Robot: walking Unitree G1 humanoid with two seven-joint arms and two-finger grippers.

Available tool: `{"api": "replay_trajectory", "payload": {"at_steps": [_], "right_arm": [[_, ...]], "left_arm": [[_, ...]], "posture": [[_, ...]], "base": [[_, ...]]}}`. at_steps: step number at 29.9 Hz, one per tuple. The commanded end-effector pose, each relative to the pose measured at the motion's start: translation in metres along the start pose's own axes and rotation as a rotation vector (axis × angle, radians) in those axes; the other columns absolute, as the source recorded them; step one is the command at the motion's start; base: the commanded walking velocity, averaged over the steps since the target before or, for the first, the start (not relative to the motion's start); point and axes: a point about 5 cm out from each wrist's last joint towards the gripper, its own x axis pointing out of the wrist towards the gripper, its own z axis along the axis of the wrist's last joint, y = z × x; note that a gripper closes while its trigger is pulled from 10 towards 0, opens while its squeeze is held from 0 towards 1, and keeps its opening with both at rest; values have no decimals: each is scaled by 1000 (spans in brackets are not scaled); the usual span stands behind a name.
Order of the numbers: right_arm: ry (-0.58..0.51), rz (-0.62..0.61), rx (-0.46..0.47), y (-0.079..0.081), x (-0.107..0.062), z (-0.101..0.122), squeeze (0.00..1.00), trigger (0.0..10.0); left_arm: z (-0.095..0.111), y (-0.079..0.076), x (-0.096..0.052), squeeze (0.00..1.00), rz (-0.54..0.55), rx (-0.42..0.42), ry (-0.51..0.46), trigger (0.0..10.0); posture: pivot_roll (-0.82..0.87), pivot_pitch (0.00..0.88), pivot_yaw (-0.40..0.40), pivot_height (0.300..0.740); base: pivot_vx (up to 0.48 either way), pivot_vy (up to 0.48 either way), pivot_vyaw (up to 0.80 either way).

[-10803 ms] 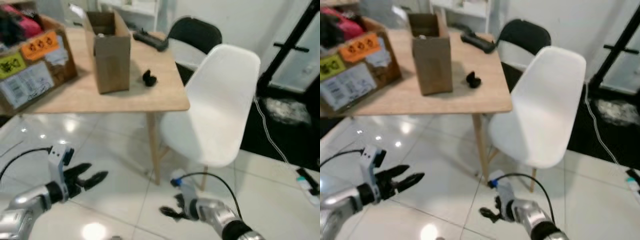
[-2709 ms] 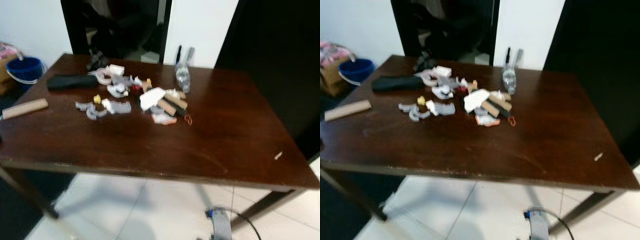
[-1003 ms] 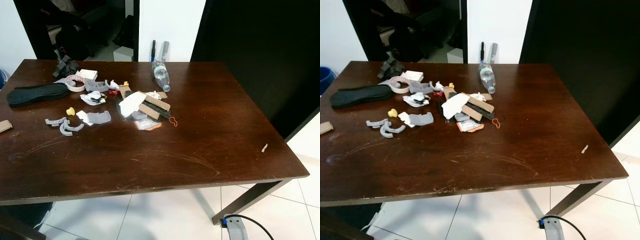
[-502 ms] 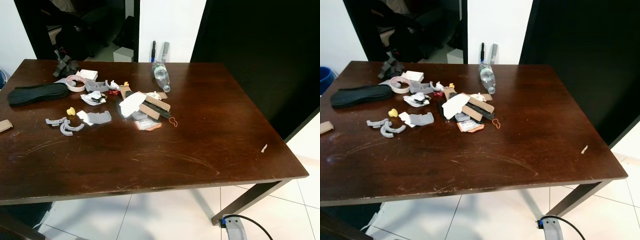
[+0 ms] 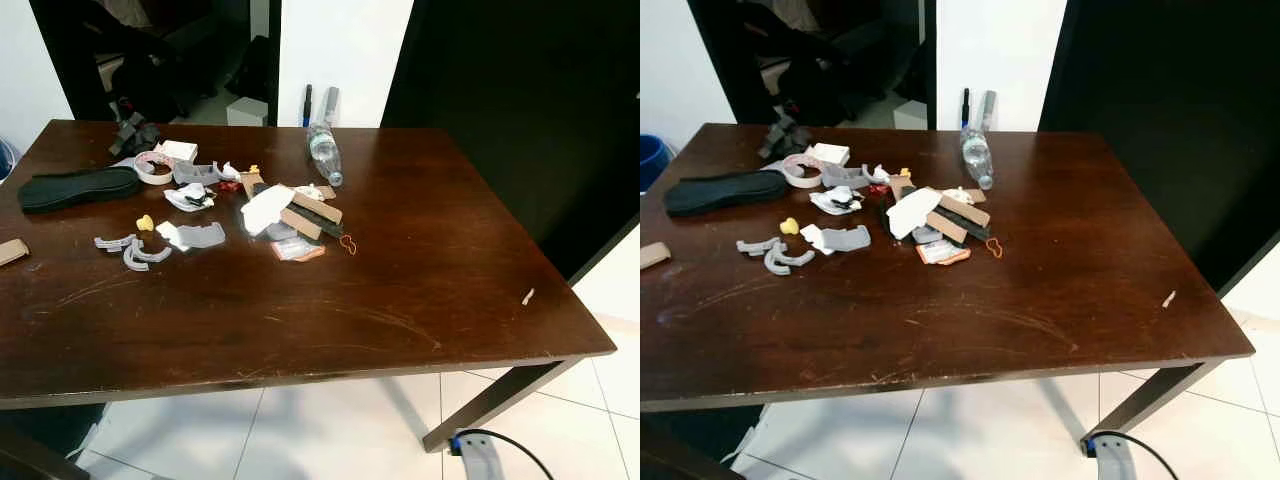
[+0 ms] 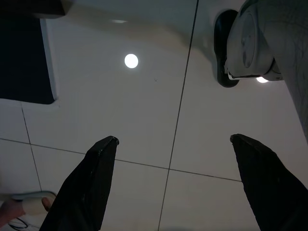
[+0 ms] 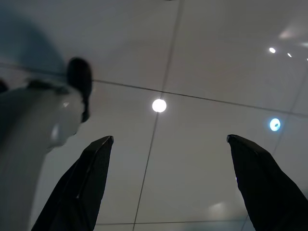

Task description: Picking trash to rubbish bin

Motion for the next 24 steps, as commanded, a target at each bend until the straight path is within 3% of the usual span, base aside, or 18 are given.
{"api": "replay_trajectory", "payload": {"at_steps": [1, 2, 3, 4, 8, 10, 11, 13, 14, 15, 17, 19, 20, 21, 22, 23, 24], "right_arm": [[25, -85, 43, -17, -1, -5, 0, 10000], [26, -163, 84, -31, -2, -5, 0, 10000], [1, -301, 197, -60, -6, 2, 0, 10000], [-14, -341, 237, -70, -8, 6, 0, 10000], [-43, -396, 293, -83, -11, 12, 0, 10000], [-122, -526, 372, -112, -20, 35, 0, 10000], [-122, -526, 372, -112, -20, 35, 0, 10000], [-251, -660, 476, -145, -38, 69, 0, 10000], [-301, -689, 513, -154, -44, 81, 0, 10000], [-301, -689, 513, -154, -44, 81, 0, 10000], [-492, -631, 618, -162, -58, 124, 0, 10000], [-753, -449, 634, -152, -79, 183, 0, 10000], [-753, -449, 634, -152, -79, 183, 0, 10000], [-840, -354, 620, -145, -87, 203, 0, 10000], [-840, -354, 620, -145, -87, 203, 0, 10000], [-917, -264, 604, -136, -95, 223, 0, 10000], [-1057, -57, 549, -110, -113, 261, 0, 10000]], "left_arm": [[-7, -7, 0, 0, -15, 10, 25, 10000], [-8, -7, 0, 0, -14, 9, 27, 10000], [-10, -6, 0, 0, -9, 6, 32, 10000], [-10, -5, -1, 0, -7, 4, 34, 10000], [-11, -4, -1, 0, -4, 4, 36, 10000], [-12, -4, -1, 0, -4, 5, 39, 10000], [-12, -4, -1, 0, -4, 5, 39, 10000], [-12, -3, -1, 0, -4, 8, 40, 10000], [-12, -3, -1, 0, -4, 8, 39, 10000], [-12, -3, -1, 0, -4, 8, 39, 10000], [-12, -3, -1, 0, -3, 7, 38, 10000], [-12, -3, -1, 0, -2, 7, 39, 10000], [-12, -3, -1, 0, -2, 7, 39, 10000], [-13, -3, -1, 0, -2, 6, 41, 10000], [-13, -3, -1, 0, -2, 6, 41, 10000], [-14, -3, -1, 0, -2, 5, 43, 10000], [-16, -4, -1, 0, -5, 4, 47, 10000]], "posture": [[114, 85, -65, 740], [114, 85, -64, 740], [114, 87, -64, 740], [114, 87, -64, 740], [114, 87, -64, 740], [102, 90, -57, 740], [102, 90, -57, 740], [103, 93, -55, 740], [103, 93, -55, 740], [103, 93, -55, 740], [104, 96, -57, 740], [102, 97, -58, 740], [102, 97, -58, 740], [102, 97, -58, 740], [102, 97, -58, 740], [103, 99, -61, 740], [108, 101, -65, 740]], "base": [[0, 0, 0], [0, 0, 0], [0, 0, 0], [0, 0, 0], [0, 0, 0], [0, 0, 0], [0, 0, 0], [0, 0, 0], [0, 0, 0], [0, 0, 0], [0, 0, 0], [0, 0, 0], [0, 0, 0], [0, 0, 0], [0, 0, 0], [0, 0, 0], [0, 0, 0]]}}
